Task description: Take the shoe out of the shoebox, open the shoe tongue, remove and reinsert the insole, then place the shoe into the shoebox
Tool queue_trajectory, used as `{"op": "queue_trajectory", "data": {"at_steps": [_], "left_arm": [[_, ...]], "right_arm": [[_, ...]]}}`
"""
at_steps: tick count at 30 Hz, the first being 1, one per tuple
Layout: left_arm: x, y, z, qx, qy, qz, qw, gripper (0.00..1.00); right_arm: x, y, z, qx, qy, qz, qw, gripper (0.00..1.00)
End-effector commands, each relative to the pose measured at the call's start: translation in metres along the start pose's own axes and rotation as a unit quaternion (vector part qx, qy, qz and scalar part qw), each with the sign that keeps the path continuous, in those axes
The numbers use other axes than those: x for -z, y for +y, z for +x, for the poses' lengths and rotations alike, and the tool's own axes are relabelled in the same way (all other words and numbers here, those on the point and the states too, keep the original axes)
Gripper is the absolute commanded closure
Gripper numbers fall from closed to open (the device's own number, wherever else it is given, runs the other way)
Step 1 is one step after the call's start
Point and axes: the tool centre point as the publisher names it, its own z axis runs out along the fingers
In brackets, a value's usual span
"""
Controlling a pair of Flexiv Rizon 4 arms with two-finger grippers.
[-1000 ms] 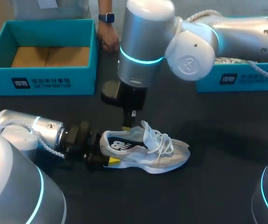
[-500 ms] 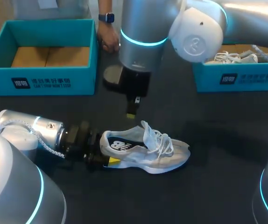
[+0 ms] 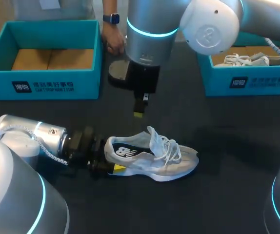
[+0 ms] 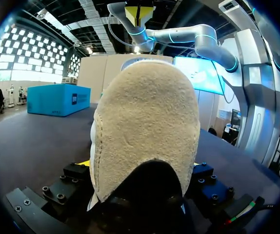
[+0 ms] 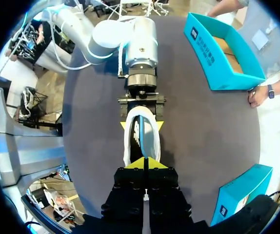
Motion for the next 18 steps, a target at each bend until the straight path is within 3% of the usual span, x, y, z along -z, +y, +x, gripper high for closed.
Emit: {"op": "queue_trajectory", "data": {"at_steps": [1,9,18], "left_arm": [[0.000,0.003,-0.002,0.001,0.000,0.000,1.000,1.00],[0.000,0.003,-0.002,0.001,0.000,0.000,1.000,1.00],[0.000,0.003,-0.002,0.001,0.000,0.000,1.000,1.00]], "right_arm": [[-0.001,0.004,-0.001,0.003,0.002,0.004,1.000,0.64],[-0.004,0.010,0.000,0.009,0.007,0.002,1.000,0.58],[-0.030,0.018,0.003,0.016,0.032,-0.017,0.999,0.60]]}}
